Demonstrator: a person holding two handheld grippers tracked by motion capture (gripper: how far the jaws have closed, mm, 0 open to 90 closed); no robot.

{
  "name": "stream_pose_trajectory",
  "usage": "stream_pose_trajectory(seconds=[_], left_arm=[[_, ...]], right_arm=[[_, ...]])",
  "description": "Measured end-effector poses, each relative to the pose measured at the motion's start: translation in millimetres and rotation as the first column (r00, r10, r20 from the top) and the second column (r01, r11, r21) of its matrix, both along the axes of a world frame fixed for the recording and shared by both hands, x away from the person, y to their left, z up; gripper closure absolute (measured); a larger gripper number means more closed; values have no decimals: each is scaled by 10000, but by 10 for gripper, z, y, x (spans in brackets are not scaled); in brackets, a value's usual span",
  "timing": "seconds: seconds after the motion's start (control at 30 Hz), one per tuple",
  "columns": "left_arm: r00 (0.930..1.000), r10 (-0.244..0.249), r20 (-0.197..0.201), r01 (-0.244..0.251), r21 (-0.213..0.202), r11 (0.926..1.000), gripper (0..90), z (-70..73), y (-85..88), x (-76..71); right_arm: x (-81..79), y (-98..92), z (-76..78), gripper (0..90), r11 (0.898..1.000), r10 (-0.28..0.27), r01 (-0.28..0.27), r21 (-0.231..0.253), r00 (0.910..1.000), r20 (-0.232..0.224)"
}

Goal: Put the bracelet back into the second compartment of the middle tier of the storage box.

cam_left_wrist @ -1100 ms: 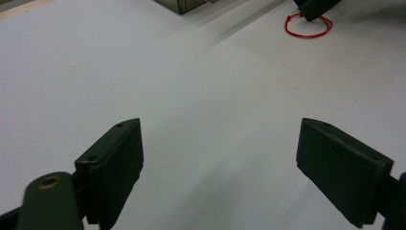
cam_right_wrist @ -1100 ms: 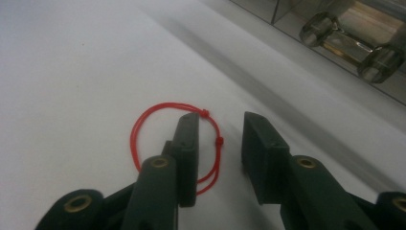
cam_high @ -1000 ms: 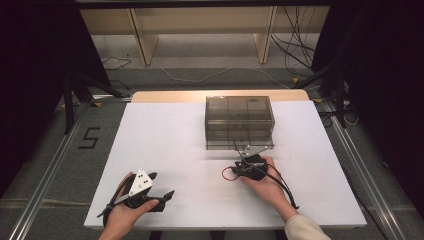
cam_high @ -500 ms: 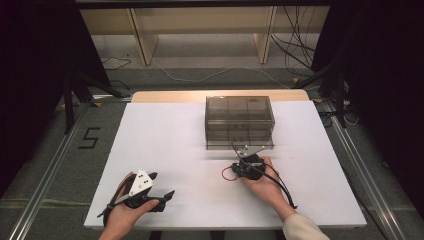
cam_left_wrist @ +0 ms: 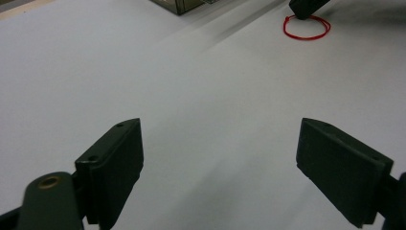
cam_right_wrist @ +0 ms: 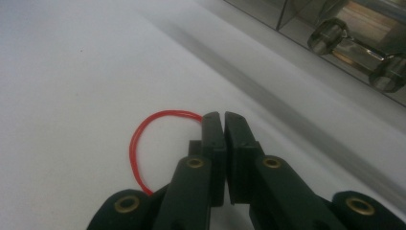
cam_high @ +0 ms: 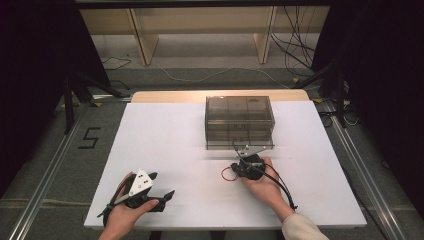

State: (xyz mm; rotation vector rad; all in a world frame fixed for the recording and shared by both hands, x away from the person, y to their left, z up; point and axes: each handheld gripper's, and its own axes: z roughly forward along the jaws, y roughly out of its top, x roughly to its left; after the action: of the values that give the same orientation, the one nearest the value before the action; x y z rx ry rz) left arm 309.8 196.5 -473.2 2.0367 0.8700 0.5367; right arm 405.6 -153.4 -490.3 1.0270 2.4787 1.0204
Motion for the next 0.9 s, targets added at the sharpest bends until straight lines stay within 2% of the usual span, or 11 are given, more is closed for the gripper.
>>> stream_pose_trajectory(seconds=[0.33,0.9], left_arm=[[10000,11,18,-11,-6,10000,163,4,1,-7],[10000,22,19,-22,6,10000,163,0,3,6]], right_arm=[[-28,-11,71,883,9995,-62,58,321,9999,105],[-46,-43,185,883,9982,-88,64,591,9991,413]])
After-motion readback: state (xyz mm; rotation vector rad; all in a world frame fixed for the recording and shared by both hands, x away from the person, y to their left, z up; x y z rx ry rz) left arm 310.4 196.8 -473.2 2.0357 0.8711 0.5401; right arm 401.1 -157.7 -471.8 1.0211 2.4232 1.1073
